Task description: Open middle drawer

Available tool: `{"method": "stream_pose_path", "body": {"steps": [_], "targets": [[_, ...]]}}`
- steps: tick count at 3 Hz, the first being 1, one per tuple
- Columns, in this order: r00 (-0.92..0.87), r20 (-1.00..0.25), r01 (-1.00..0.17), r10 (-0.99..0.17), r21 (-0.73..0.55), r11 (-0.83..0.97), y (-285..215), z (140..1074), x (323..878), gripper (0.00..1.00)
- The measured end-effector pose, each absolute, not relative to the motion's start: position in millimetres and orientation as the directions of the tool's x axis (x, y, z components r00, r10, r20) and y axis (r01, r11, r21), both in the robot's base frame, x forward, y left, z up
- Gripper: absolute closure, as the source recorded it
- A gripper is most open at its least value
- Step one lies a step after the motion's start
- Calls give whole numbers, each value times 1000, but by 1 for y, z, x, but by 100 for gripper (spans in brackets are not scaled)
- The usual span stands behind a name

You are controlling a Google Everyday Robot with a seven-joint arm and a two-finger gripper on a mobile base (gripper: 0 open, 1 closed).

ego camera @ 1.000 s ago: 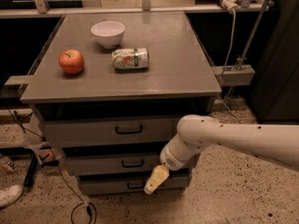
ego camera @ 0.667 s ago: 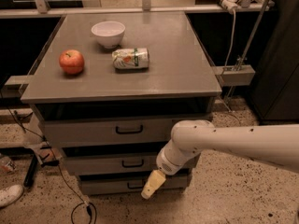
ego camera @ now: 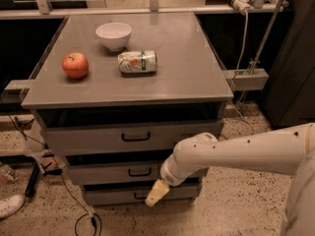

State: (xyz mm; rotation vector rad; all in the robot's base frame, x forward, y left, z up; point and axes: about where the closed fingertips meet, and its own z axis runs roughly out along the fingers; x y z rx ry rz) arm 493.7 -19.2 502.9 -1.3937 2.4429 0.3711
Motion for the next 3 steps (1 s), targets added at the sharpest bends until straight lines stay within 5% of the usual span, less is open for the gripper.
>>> {"method": "stream_pose_path", "body": {"steps": [3], "targets": [[-551,-427,-813,-717,79,577,-25,465,533,0]]}}
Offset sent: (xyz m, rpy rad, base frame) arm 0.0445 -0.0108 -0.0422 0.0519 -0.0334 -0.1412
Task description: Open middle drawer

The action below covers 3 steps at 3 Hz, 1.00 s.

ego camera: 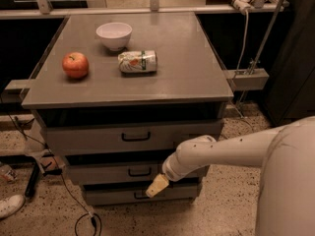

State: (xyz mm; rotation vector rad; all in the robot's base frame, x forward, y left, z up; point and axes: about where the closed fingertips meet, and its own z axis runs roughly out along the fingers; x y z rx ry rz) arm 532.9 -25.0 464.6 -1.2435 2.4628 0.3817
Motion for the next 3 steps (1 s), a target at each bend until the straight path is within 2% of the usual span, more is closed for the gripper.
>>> {"method": "stream_pose_path", "body": {"steps": [3], "targets": [[-550,-442,-820,-708,127,558,-19,440,552,0]]}}
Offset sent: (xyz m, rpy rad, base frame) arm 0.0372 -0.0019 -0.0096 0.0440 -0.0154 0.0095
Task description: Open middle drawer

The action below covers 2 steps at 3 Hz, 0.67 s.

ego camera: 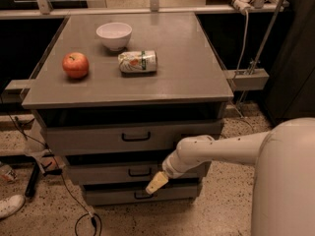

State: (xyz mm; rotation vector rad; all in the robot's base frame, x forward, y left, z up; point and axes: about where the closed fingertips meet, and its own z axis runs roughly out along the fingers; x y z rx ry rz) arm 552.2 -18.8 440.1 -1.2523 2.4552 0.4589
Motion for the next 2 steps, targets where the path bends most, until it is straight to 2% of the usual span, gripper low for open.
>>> {"method": "stream_pose_path", "body": {"steps": [2], "targets": [[-551,-438,-827,-710,170,537,-7,438,547,0]]}}
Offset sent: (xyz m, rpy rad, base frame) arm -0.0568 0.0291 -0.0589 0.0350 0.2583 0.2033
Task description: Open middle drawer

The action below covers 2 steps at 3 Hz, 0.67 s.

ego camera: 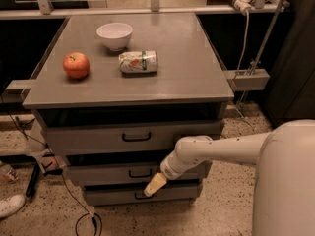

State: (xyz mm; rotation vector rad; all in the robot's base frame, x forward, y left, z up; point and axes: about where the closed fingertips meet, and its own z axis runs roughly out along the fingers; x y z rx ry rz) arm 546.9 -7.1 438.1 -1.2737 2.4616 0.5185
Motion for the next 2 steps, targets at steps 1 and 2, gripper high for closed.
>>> {"method": "stream_pose_path", "body": {"steps": [1,2], "targets": [[-560,-439,-823,-702,198,533,-5,439,543,0],[-560,-439,-823,-702,198,533,-5,441,543,0]]}}
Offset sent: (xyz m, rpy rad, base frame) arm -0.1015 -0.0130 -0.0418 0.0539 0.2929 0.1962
